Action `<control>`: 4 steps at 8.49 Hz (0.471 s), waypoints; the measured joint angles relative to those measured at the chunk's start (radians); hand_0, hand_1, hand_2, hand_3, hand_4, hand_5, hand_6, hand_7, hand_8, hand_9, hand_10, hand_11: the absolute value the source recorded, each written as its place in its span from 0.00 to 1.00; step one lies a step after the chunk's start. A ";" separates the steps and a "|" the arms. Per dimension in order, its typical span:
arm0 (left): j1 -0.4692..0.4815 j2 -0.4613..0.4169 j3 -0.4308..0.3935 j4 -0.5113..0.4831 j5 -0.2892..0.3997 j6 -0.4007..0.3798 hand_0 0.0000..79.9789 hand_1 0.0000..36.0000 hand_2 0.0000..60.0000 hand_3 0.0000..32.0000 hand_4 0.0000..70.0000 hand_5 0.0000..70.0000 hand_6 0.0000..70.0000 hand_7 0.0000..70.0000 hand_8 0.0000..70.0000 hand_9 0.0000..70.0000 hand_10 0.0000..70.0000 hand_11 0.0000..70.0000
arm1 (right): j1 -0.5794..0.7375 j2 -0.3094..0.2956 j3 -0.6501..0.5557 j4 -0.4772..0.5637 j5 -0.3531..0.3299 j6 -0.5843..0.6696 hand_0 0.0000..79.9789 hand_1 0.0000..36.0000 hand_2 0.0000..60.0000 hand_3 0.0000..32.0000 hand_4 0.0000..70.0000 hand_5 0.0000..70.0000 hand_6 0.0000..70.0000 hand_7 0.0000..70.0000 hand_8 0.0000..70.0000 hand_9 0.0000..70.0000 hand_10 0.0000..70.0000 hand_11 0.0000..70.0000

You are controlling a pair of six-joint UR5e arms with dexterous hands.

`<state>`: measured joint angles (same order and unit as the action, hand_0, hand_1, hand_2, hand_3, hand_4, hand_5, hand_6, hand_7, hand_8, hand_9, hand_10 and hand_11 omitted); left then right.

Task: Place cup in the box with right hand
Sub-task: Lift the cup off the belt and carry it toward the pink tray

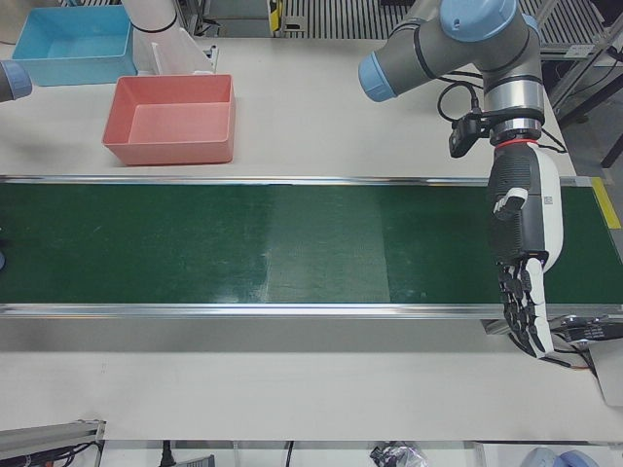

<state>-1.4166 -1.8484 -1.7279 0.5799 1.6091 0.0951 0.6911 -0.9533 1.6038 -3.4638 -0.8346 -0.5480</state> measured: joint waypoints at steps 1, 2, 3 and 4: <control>0.000 0.000 0.000 0.000 0.000 0.000 0.00 0.00 0.00 0.00 0.00 0.00 0.00 0.00 0.00 0.00 0.00 0.00 | 0.000 -0.005 0.014 0.001 0.021 0.000 1.00 1.00 1.00 0.00 1.00 0.23 0.29 1.00 0.42 0.62 0.24 0.40; 0.000 0.000 0.000 0.000 0.000 0.000 0.00 0.00 0.00 0.00 0.00 0.00 0.00 0.00 0.00 0.00 0.00 0.00 | 0.000 -0.010 0.036 0.002 0.037 0.000 1.00 1.00 1.00 0.00 1.00 0.24 0.31 1.00 0.46 0.66 0.29 0.47; 0.000 0.000 0.001 0.000 0.000 0.000 0.00 0.00 0.00 0.00 0.00 0.00 0.00 0.00 0.00 0.00 0.00 0.00 | 0.000 -0.016 0.063 0.002 0.045 0.000 1.00 1.00 1.00 0.00 1.00 0.25 0.34 1.00 0.51 0.72 0.36 0.57; 0.000 0.000 0.000 0.000 0.000 0.000 0.00 0.00 0.00 0.00 0.00 0.00 0.00 0.00 0.00 0.00 0.00 0.00 | 0.000 -0.025 0.094 0.002 0.047 0.000 1.00 1.00 1.00 0.00 1.00 0.26 0.36 1.00 0.53 0.76 0.40 0.62</control>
<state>-1.4161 -1.8484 -1.7276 0.5798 1.6092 0.0951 0.6913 -0.9784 1.6980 -3.4618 -0.7873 -0.5481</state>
